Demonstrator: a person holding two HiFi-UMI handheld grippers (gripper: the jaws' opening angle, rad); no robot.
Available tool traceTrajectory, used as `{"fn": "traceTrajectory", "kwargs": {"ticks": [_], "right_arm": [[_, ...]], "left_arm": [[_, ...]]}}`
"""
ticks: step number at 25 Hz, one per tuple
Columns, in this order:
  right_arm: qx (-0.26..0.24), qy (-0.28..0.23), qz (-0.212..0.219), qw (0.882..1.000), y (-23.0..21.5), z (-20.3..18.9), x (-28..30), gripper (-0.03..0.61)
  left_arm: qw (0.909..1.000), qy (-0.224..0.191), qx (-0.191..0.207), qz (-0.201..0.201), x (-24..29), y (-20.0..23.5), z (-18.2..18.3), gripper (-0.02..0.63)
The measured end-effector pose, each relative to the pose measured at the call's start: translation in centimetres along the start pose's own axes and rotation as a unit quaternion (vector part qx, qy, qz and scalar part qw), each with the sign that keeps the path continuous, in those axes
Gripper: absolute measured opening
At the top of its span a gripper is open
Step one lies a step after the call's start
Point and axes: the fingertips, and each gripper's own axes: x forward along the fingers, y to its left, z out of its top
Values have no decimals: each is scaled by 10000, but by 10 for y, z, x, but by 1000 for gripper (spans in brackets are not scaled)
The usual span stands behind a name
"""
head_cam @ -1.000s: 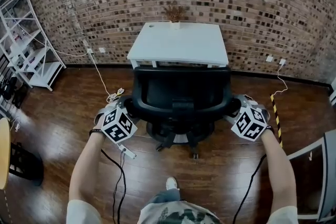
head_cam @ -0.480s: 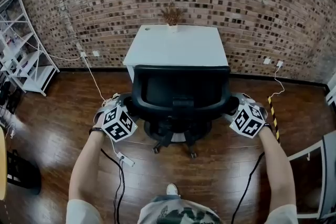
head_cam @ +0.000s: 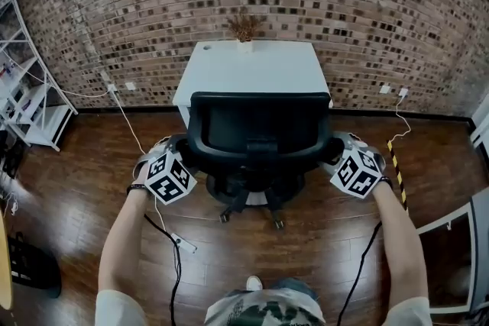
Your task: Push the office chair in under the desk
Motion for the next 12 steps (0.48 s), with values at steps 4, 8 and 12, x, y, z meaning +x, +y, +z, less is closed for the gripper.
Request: {"fn": "traceTrajectory", "kwargs": {"ticks": [4, 8, 12], "right_arm": [[2, -43, 26, 10000, -15, 5, 11, 222], [-49, -96, -22, 9999, -28, 7, 25, 221], [-121, -157, -35, 9998, -44, 10, 41, 221]], "left_arm": [[10000, 49, -14, -60, 12, 18, 0, 267], [9999, 73, -41, -69, 24, 35, -4, 268], [9999, 105, -55, -72, 39, 54, -7, 268]]}}
